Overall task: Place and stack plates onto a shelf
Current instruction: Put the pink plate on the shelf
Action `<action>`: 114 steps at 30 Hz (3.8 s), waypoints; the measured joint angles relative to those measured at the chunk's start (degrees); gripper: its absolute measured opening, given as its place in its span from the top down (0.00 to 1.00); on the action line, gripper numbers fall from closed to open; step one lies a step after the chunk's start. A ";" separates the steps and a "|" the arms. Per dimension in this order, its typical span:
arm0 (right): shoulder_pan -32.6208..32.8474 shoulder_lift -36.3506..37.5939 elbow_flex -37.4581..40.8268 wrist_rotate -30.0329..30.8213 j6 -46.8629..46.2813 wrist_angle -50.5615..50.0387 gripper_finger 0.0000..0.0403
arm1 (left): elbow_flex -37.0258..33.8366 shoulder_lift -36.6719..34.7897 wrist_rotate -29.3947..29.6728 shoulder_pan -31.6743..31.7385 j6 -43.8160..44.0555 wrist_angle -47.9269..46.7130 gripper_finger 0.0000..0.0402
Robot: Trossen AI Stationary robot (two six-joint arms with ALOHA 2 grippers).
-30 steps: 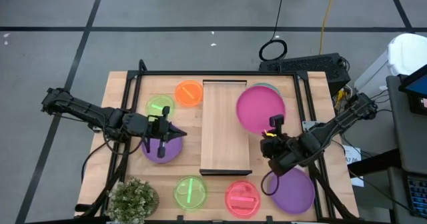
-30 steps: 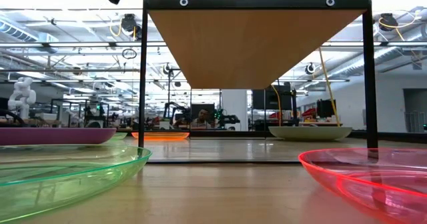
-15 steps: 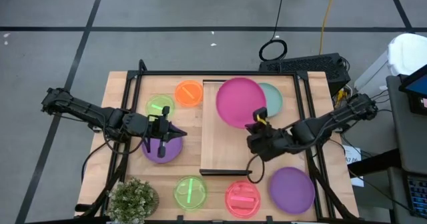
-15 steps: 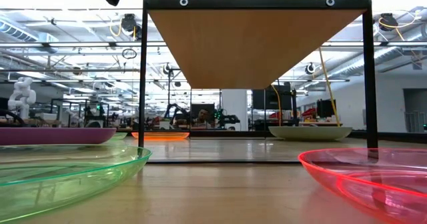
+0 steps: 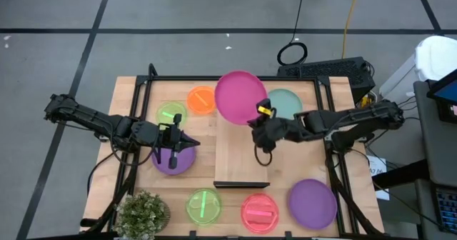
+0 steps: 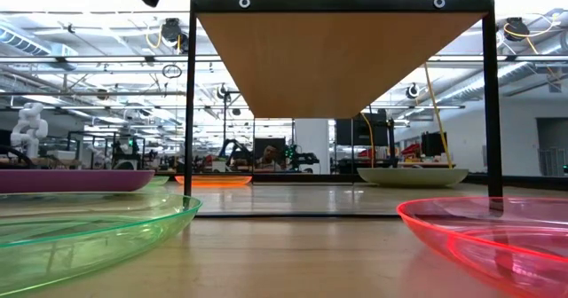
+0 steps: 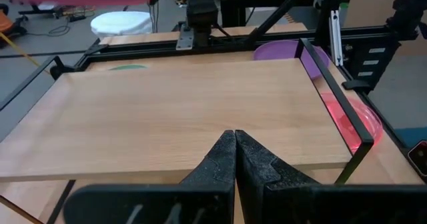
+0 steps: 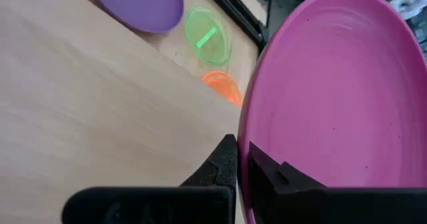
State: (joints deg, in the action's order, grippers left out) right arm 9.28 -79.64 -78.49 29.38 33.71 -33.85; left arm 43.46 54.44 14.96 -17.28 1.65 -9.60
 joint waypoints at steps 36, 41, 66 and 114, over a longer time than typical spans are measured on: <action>-4.83 0.00 20.72 -7.10 -2.66 16.26 1.00 | 0.00 -0.01 0.07 0.00 -0.36 0.36 1.00; -4.81 0.00 20.72 -7.10 -2.58 16.52 1.00 | 0.00 -0.01 0.08 0.00 -0.34 0.36 1.00; -4.31 0.00 20.68 -8.64 -1.29 19.83 0.82 | 0.00 -0.01 0.11 0.00 -0.40 0.38 1.00; -4.29 0.02 20.63 -10.02 -1.35 15.86 0.96 | 0.00 0.01 0.11 0.00 0.54 -0.84 1.00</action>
State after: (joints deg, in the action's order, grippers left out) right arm 4.99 -79.61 -57.87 19.36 32.36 -17.98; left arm 43.46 54.46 15.07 -17.28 2.20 -10.43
